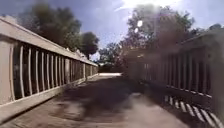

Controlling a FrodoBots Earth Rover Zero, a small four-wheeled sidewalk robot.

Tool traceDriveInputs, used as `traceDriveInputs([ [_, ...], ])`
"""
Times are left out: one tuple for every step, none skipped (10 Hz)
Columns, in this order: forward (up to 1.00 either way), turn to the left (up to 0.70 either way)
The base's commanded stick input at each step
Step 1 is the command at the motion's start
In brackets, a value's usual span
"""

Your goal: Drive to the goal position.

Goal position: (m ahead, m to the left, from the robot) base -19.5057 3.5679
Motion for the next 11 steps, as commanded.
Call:
traceDriveInputs([
  [1.0, 0.0],
  [1.0, 0.0],
  [1.0, 0.0],
  [1.0, 0.0],
  [1.0, 0.0],
  [1.0, 0.0],
  [1.0, 0.0],
  [1.0, 0.0],
  [1.0, 0.0],
  [1.0, 0.0],
  [1.0, 0.0],
])
